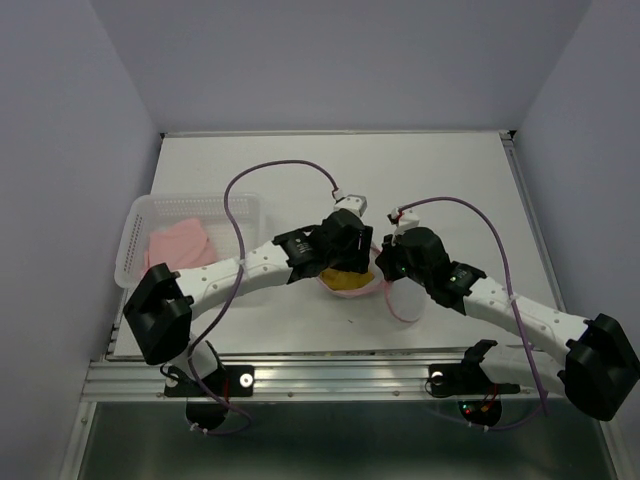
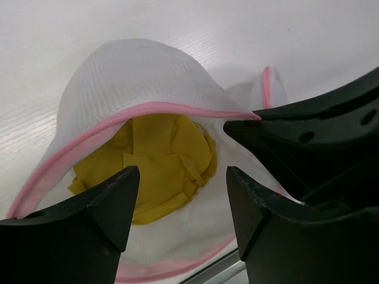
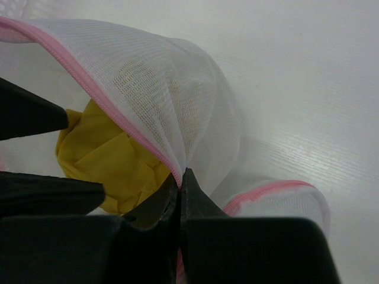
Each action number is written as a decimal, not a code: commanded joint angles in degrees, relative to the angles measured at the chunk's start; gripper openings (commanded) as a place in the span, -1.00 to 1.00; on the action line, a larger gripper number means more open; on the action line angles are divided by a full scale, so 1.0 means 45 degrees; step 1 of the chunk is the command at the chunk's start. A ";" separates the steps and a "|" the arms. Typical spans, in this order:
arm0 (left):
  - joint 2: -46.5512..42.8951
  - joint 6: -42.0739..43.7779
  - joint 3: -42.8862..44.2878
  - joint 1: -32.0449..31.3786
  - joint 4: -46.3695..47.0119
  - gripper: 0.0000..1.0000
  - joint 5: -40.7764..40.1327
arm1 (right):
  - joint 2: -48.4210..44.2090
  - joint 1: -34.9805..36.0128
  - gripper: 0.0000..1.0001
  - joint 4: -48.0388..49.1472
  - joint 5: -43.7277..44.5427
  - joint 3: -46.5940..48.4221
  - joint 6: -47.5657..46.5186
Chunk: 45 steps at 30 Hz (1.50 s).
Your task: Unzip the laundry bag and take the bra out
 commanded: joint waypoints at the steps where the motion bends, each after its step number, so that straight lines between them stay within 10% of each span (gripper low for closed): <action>1: 0.0842 -0.0303 0.0671 -0.0269 0.0517 0.39 -0.0447 | -0.0001 -0.0047 -0.99 0.0100 -0.0183 0.0260 0.0087; 13: 0.2973 -0.0537 0.0125 -0.1011 0.0790 0.22 -0.0253 | 0.0057 -0.0047 -0.99 0.0100 0.0012 0.0201 0.0087; 21: 0.3051 -0.0615 -0.0227 -0.1109 0.1103 0.75 0.0002 | 0.0058 -0.0047 -0.99 0.0119 0.0012 0.0220 0.0067; 33: 0.3989 -0.1063 -0.1163 -0.1246 0.1512 0.52 -0.0174 | 0.0213 -0.0047 -0.99 -0.0017 0.0324 0.0220 0.0145; 36: 0.4145 -0.1162 -0.1418 -0.1246 0.1610 0.35 -0.0389 | 0.0194 -0.0047 -0.99 0.0002 0.0286 0.0240 0.0145; 43: 0.3249 -0.1221 -0.1594 -0.1304 0.1747 -0.91 -0.0818 | 0.0194 -0.0047 -0.99 -0.0018 0.0344 0.0181 0.0204; 45: 0.2741 -0.1201 -0.1633 -0.1285 0.1786 -1.00 -0.0936 | 0.0194 -0.0047 -0.99 -0.0018 0.0325 0.0181 0.0224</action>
